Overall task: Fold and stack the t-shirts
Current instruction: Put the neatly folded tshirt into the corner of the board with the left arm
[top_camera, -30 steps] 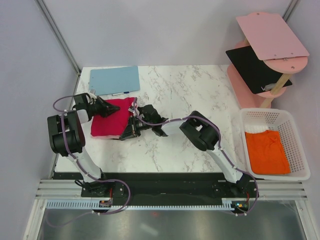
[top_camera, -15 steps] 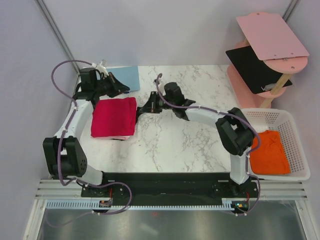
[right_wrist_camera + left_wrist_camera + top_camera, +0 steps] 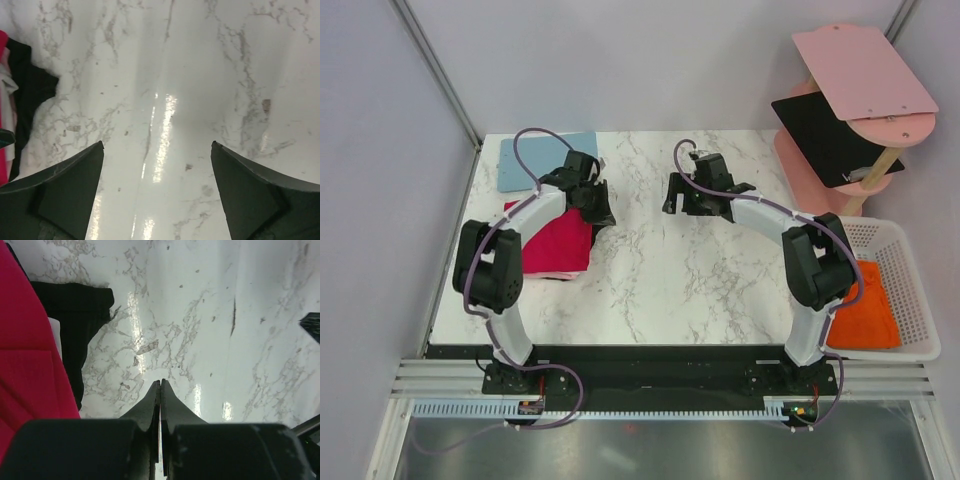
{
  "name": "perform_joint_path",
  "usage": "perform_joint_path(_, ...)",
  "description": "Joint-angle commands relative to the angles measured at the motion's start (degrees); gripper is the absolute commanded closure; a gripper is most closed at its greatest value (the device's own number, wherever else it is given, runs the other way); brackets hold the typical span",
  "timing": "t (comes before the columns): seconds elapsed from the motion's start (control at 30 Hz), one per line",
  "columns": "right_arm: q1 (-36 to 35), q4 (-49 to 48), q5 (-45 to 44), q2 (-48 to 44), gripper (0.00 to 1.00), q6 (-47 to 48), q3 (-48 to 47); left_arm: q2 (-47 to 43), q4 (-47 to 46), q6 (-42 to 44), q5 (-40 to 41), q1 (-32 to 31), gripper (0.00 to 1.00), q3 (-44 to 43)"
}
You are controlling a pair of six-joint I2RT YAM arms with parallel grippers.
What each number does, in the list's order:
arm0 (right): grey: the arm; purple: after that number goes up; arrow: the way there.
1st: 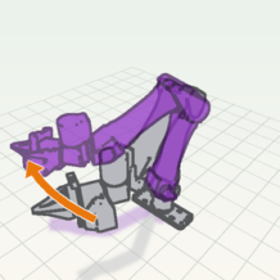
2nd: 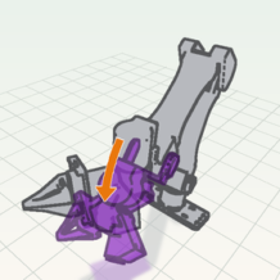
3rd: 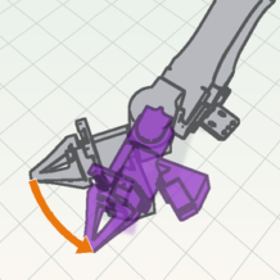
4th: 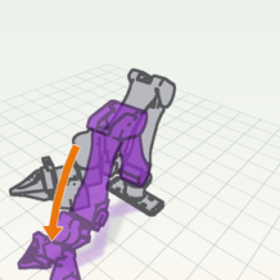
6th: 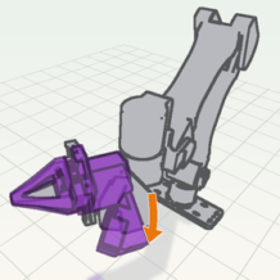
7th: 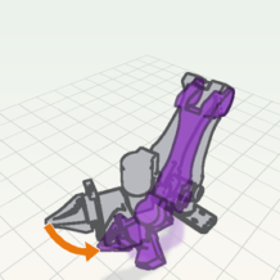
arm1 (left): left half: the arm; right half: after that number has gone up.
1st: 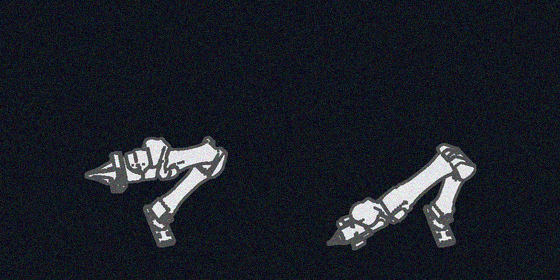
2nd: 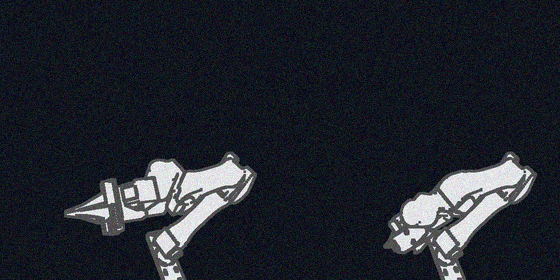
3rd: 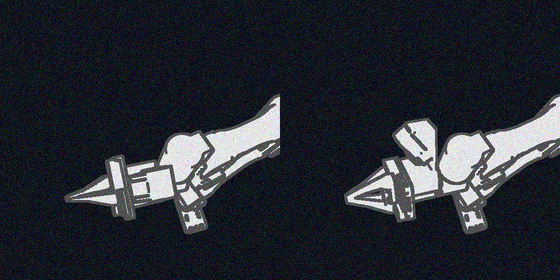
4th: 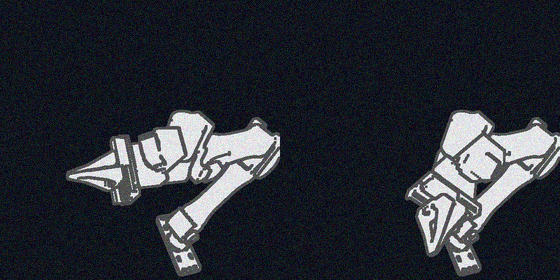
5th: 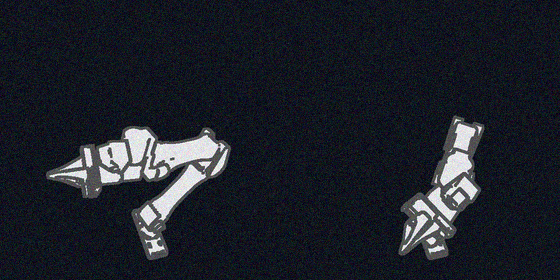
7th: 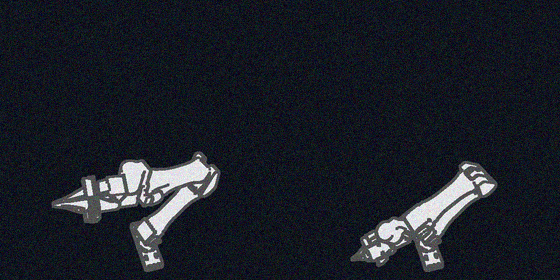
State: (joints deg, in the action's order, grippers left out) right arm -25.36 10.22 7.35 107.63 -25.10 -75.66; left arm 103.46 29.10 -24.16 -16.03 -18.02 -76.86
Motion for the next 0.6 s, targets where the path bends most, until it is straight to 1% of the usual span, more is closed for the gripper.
perform_joint_path(0.0,1.6,1.4,-2.6,-3.3,0.02,2.0,0.9,4.4,5.1,3.3,6.2,-1.1,0.98,-5.1)
perform_joint_path(0.07,2.1,1.3,-2.6,-3.4,0.02,2.1,1.1,5.8,6.3,3.4,7.1,-1.1,0.98,-5.8)
perform_joint_path(0.2,2.9,1.4,-2.4,-3.4,0.02,1.8,1.4,8.1,8.8,3.4,11.8,-0.9,0.98,-6.4)
perform_joint_path(0.37,3.9,1.3,-2.3,-4.1,0.02,1.6,1.8,12.1,11.5,3.7,11.3,-0.2,0.98,-8.7)
perform_joint_path(0.57,5.0,1.4,-0.9,-5.0,0.02,1.5,2.1,13.3,13.8,2.3,14.7,2.1,0.98,-8.9)
